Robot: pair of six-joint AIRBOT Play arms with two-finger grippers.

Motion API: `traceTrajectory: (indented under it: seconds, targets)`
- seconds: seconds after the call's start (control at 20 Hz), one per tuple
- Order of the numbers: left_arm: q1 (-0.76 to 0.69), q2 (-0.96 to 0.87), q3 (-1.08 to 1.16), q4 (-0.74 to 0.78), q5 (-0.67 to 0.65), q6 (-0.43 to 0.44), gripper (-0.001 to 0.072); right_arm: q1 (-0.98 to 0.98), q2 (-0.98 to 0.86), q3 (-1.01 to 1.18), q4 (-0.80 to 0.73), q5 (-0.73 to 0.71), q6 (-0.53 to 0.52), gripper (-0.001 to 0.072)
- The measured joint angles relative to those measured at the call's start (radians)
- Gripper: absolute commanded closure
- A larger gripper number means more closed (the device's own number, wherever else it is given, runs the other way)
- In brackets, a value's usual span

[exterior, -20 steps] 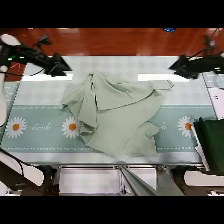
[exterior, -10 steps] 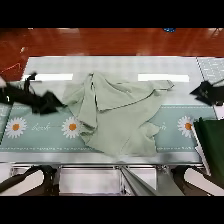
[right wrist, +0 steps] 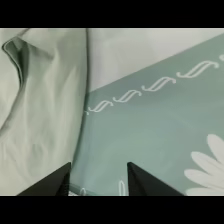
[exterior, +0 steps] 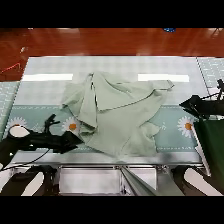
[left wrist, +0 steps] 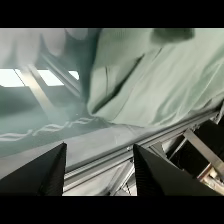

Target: Fold the shirts.

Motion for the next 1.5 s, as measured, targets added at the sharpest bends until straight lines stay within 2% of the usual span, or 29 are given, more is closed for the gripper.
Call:
traceTrajectory:
  seconds: [0.35, 0.5, 0.65, 0.7, 0.75, 0.8, 0.9, 1.1, 1.5]
  targets:
    - [-0.350, -0.080, -0.040, -0.160, 0.253, -0.101, 0.0200, -0.001, 0.002, -0.008, 0.055, -0.005, -0.017, 0.0305]
    - [-0.467, -0.125, -0.040, -0.277, 0.411, -0.119, 0.0201, -0.001, 0.002, -0.009, 0.061, -0.002, -0.021, 0.0305]
    - [-0.539, -0.192, -0.010, -0.349, 0.505, -0.125, 0.0209, -0.001, 0.002, -0.009, 0.064, -0.002, -0.023, 0.0305]
    - [-0.552, -0.215, 0.009, -0.358, 0.524, -0.119, 0.0309, -0.001, 0.002, -0.009, 0.066, -0.002, -0.024, 0.0305]
    - [-0.561, -0.242, 0.033, -0.358, 0.536, -0.109, 0.0546, -0.001, 0.001, -0.009, 0.066, -0.002, -0.024, 0.0305]
    - [-0.568, -0.267, 0.060, -0.351, 0.575, -0.094, 0.0683, 0.000, -0.001, -0.009, 0.066, -0.003, -0.024, 0.0305]
    - [-0.574, -0.319, 0.124, -0.351, 0.607, -0.039, 0.0688, 0.009, -0.012, -0.009, 0.065, -0.006, -0.024, 0.0305]
    - [-0.558, -0.388, 0.236, -0.359, 0.568, 0.050, 0.0689, 0.061, -0.087, 0.001, 0.062, -0.022, -0.029, 0.0305]
    - [-0.484, -0.414, 0.299, -0.342, 0.457, 0.105, 0.0689, 0.169, -0.377, 0.193, 0.043, -0.069, -0.009, 0.0305]
